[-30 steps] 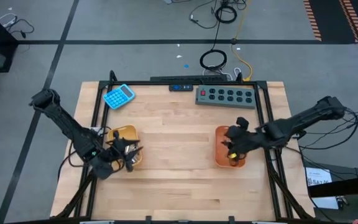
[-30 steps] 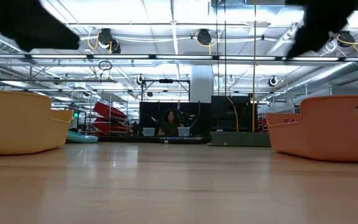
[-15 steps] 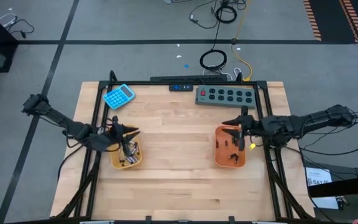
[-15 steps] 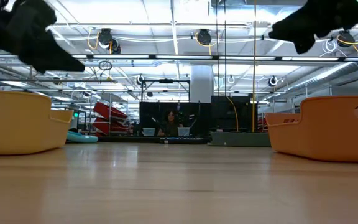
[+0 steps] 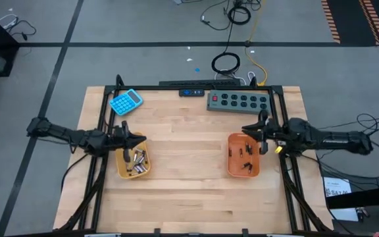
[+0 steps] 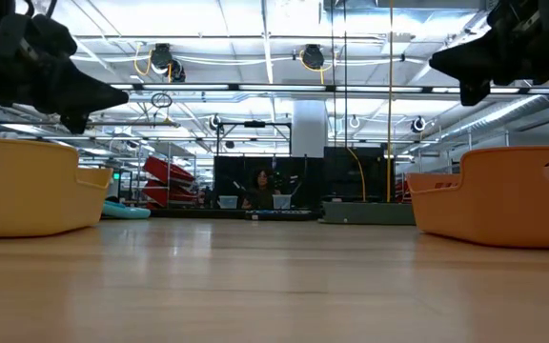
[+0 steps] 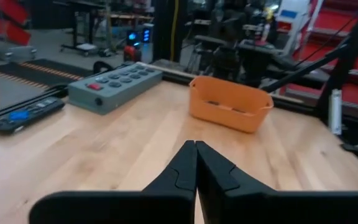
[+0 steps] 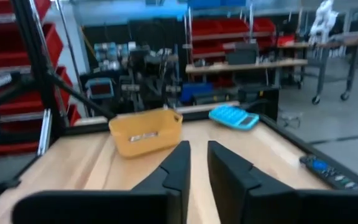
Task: Sort batteries
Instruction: Return to Home Position
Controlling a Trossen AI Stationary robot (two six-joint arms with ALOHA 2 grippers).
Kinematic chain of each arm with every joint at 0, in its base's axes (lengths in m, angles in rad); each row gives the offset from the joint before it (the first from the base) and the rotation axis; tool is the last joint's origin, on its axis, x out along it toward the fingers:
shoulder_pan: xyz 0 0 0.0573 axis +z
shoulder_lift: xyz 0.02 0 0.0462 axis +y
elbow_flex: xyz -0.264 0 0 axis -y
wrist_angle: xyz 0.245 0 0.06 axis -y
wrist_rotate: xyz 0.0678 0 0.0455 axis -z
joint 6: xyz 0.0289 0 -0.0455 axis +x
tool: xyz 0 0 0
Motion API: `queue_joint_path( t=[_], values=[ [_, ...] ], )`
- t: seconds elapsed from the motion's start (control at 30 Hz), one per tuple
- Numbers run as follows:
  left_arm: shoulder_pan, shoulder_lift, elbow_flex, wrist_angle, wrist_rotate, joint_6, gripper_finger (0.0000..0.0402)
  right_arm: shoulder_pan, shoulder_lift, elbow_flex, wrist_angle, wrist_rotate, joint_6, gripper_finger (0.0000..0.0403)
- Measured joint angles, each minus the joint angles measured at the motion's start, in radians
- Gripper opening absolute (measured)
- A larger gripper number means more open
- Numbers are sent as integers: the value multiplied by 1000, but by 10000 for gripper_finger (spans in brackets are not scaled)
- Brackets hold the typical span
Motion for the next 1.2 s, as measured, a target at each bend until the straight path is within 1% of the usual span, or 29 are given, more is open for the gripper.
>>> queue_joint_path(
  t=[0.23,0.33,0.43,0.6,0.7,0.83,0.93,1.0,1.07,1.2],
  values=[
    [200,-98,-14,-31,232,16,3,-147,-103,-18,-31,-123,22,6],
    [279,-110,-14,-55,301,2,2,-208,-121,-18,-78,-174,44,2],
    [336,-110,-15,-67,364,0,2,-252,-142,-30,-101,-192,63,3],
    [408,-113,-15,-71,384,9,1,-302,-237,-149,35,-210,90,1],
    [429,-113,-15,-76,415,8,1,-313,-278,-154,-27,-211,105,1],
    [424,-113,-15,-77,427,34,1,-310,-275,-151,15,-255,112,1],
    [413,-117,-15,-56,422,79,6,-310,-275,-151,42,-253,82,1],
    [410,-117,-15,-57,405,85,11,-310,-275,-151,49,-230,48,0],
    [411,-117,-16,-61,364,78,13,-310,-275,-151,42,-206,28,0],
    [411,-116,-16,-63,340,92,14,-310,-275,-151,9,-136,32,0]
  ],
)
